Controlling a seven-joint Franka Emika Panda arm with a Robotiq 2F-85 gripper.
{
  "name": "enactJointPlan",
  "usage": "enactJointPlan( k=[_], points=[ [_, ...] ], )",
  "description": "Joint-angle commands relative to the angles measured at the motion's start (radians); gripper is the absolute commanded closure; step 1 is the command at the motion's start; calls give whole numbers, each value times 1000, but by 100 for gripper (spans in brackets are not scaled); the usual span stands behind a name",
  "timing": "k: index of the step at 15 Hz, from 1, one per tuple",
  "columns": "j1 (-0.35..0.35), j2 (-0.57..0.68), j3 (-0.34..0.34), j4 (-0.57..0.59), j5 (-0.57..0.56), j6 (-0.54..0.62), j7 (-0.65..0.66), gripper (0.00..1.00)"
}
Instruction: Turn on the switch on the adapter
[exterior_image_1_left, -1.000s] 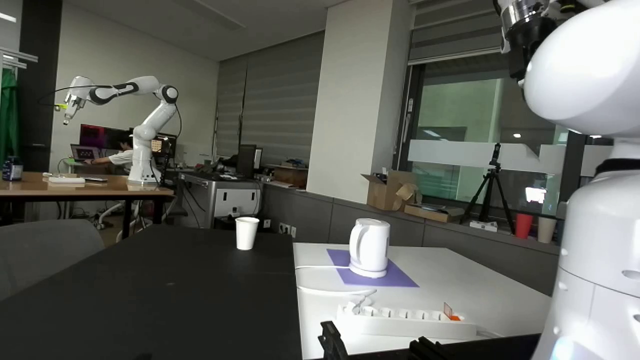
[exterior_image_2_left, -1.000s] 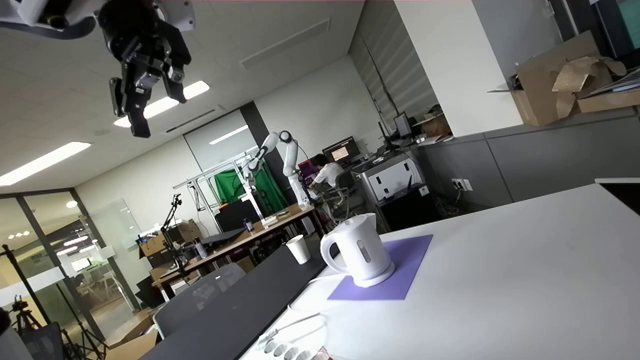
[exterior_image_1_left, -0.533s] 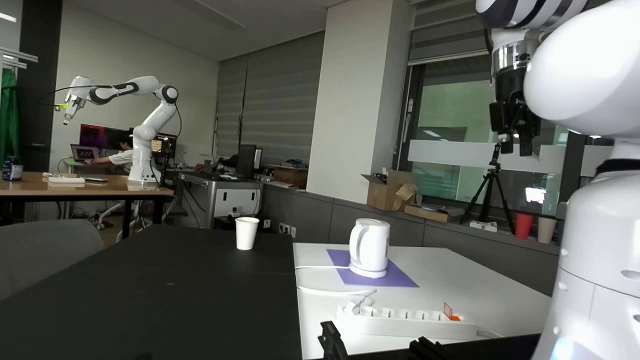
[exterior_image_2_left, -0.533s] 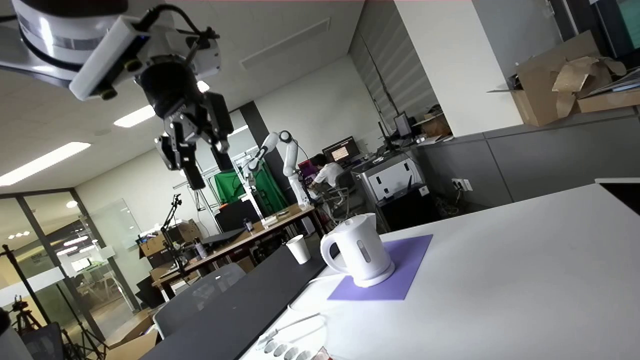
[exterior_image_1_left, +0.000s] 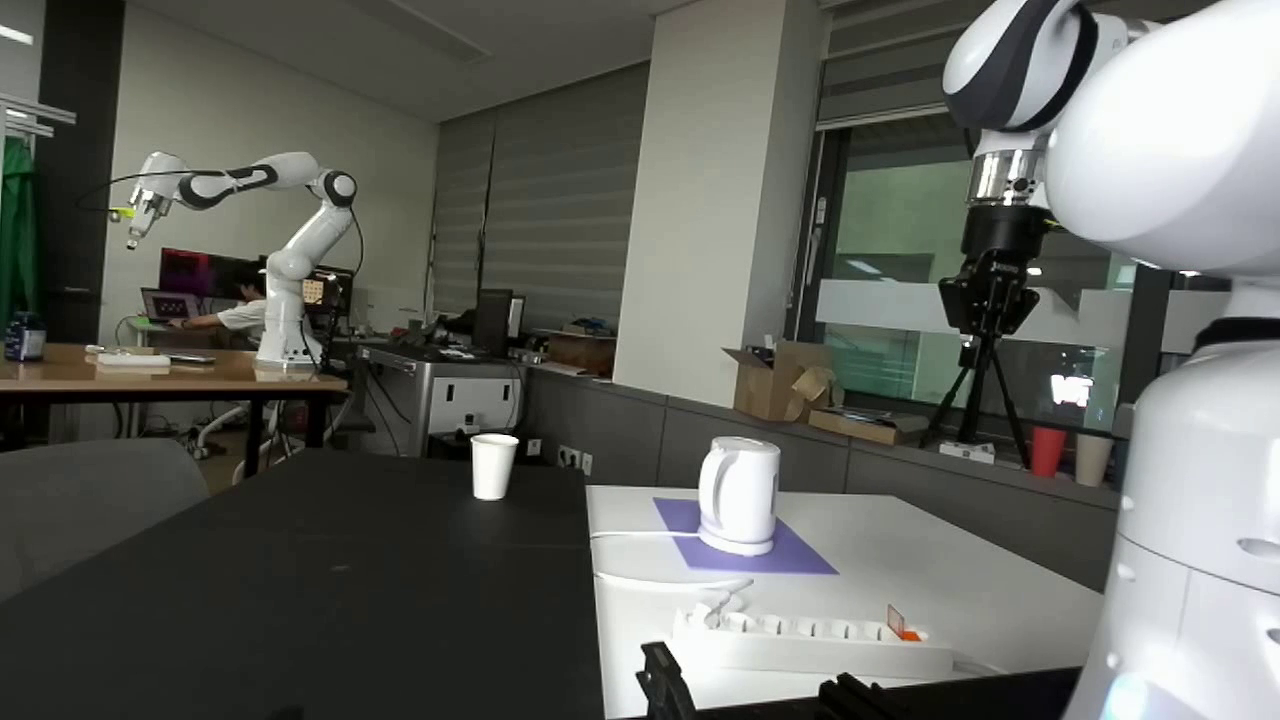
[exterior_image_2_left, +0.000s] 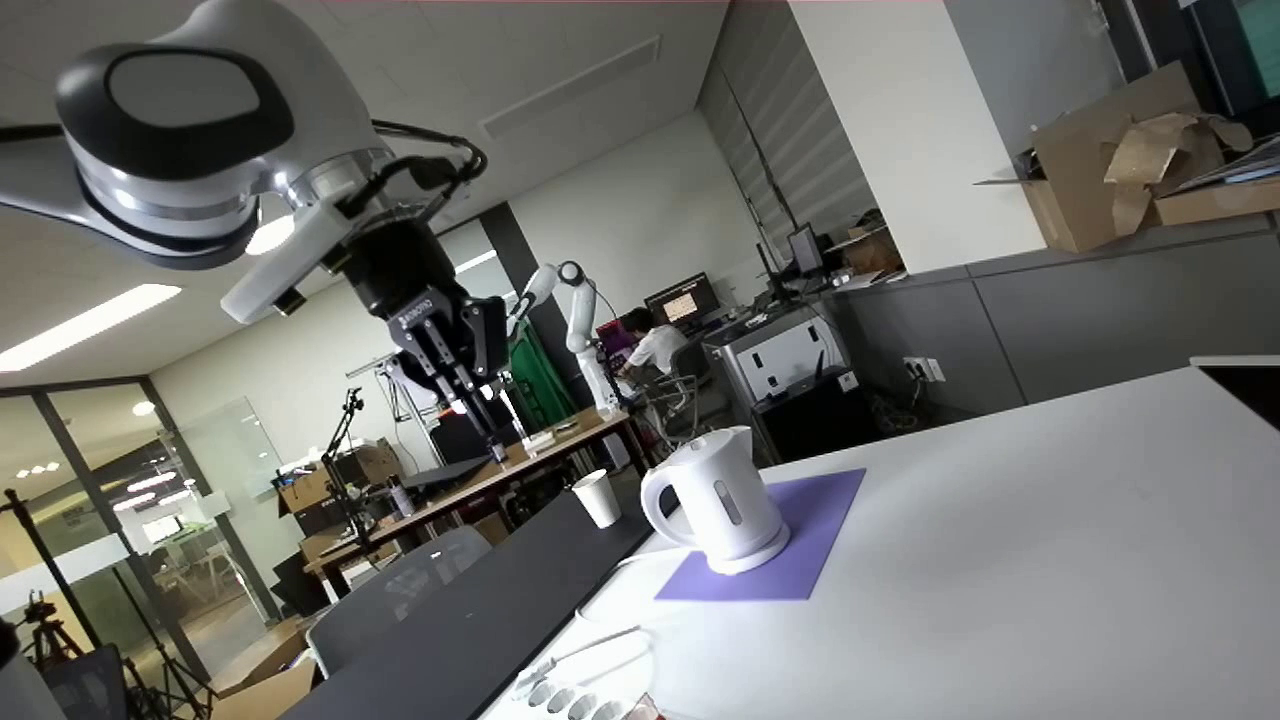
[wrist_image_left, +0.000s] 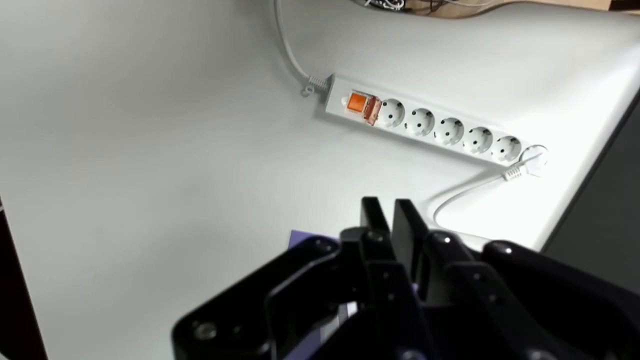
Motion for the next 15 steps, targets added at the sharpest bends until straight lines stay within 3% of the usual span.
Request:
enactJointPlan(
  k=[1, 7, 12, 15],
  points=[
    [-11, 95, 15, 0, 19, 140, 42, 100],
    [-31, 298, 53, 0, 21, 312, 99, 100],
    [-41, 418, 98, 0, 5, 298, 152, 100],
    [-33, 410, 87, 4, 24, 305, 99, 99]
  ],
)
